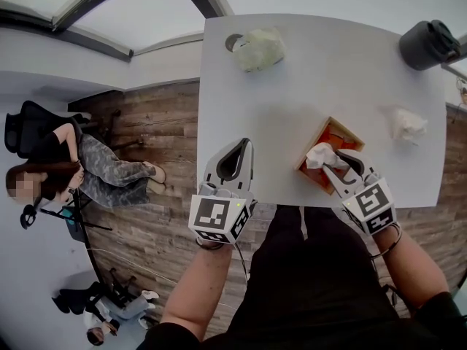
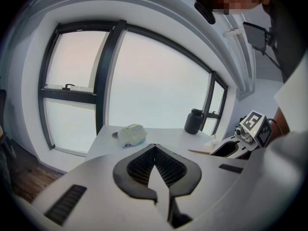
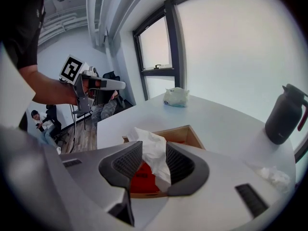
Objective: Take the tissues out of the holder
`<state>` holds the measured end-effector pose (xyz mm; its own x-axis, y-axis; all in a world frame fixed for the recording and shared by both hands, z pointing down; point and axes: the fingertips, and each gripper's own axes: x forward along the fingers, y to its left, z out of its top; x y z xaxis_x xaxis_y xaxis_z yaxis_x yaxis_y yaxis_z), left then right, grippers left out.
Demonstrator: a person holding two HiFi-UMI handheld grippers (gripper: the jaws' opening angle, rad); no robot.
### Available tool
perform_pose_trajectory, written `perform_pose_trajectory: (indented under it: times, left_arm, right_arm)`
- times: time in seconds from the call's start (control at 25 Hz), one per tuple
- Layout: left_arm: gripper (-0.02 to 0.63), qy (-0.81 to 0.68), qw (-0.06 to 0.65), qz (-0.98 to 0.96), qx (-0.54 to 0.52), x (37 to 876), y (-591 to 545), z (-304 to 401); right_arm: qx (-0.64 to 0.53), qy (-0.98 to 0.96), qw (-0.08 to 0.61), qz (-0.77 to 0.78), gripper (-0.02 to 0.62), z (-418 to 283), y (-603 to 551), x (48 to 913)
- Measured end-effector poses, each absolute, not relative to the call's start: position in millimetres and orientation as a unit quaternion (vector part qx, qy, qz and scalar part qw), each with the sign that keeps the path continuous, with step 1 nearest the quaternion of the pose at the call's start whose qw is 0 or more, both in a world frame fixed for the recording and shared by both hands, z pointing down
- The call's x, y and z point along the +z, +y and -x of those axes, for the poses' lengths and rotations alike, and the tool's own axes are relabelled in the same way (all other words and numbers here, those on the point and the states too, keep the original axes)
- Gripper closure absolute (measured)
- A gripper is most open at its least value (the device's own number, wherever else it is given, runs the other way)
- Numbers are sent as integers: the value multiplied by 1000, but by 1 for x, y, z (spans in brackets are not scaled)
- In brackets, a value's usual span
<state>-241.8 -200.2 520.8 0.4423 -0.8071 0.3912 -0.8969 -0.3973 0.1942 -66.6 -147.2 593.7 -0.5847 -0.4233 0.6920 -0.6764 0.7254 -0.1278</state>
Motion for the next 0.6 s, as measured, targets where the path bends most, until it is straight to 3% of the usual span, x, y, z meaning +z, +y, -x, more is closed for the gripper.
perform_pose_trajectory:
  times: [0.6]
  left_arm:
    - [601, -531, 209, -812, 128, 545, -206, 259]
  right_arm:
    - [175, -837, 415, -311, 465, 62, -156, 624]
